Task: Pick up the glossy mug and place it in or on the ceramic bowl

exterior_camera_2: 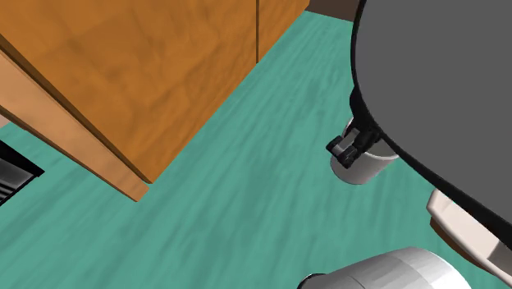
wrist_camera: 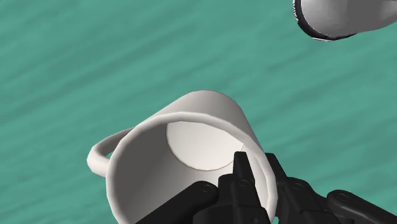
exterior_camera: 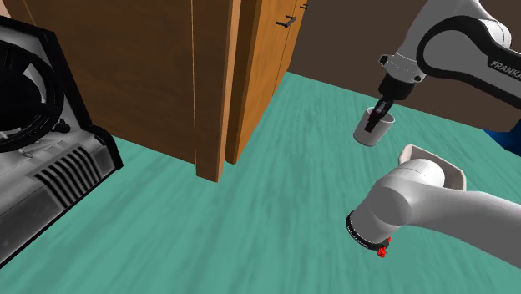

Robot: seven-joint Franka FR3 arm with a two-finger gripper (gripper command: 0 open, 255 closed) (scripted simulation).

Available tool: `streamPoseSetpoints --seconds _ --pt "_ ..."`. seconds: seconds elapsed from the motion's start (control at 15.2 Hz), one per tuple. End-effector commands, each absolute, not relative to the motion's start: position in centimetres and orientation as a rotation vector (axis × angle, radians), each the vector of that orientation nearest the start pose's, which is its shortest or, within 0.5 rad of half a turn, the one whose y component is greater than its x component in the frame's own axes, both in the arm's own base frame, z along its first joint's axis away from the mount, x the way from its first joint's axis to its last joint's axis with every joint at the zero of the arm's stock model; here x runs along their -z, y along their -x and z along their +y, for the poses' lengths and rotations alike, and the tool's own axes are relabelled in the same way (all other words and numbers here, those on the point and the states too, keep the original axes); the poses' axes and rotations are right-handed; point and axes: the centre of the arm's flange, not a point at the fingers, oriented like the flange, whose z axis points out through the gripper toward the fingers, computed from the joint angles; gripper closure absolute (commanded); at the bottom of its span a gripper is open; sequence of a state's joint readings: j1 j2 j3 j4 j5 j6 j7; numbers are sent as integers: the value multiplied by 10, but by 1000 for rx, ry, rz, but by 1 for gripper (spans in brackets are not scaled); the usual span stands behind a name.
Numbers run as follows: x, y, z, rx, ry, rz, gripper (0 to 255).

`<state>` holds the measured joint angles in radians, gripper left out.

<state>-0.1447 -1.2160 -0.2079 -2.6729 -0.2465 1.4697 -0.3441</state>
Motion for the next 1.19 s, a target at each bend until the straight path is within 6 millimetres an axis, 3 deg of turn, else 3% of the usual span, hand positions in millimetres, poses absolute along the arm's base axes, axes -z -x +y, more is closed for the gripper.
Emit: streamPoseSetpoints --seconds 0.0,1.12 --pt "-535 -158 -131 -20 3187 -161 255" --pt "-545 -6 -296 -20 3187 -161 255"
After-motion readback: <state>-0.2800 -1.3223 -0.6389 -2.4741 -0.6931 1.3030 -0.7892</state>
